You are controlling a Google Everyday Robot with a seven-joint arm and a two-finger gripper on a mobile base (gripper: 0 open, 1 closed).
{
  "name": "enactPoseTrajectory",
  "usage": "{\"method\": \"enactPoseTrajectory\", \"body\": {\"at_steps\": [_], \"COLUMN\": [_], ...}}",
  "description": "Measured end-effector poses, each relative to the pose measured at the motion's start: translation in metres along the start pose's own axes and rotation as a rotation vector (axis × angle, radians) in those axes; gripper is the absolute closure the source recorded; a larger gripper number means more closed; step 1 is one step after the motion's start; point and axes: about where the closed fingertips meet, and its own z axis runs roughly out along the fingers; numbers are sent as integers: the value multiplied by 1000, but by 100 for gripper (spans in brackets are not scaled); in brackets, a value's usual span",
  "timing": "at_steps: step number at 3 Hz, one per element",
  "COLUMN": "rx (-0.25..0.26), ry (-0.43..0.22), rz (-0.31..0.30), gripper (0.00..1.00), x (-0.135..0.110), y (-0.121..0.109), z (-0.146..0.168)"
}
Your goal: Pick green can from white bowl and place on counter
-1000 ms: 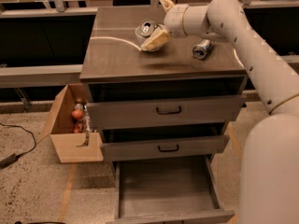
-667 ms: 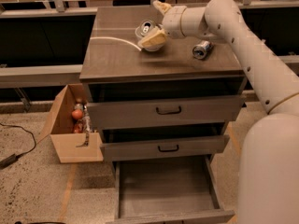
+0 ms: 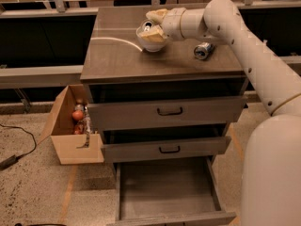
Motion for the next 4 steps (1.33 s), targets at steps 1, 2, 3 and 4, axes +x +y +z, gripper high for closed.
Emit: {"method": "enactPoseTrajectory", "body": {"at_steps": [1,2,3,4], "rx": [3,36,123,202], "ry": [1,-14,-62,-80], "rz": [-13,-19,-28,-10], "gripper": [88,100,100,100], "x": [-3,-10,-29,-50], "y": [0,-10,-41,-79], "z": [-1,-5,-17,-48]}}
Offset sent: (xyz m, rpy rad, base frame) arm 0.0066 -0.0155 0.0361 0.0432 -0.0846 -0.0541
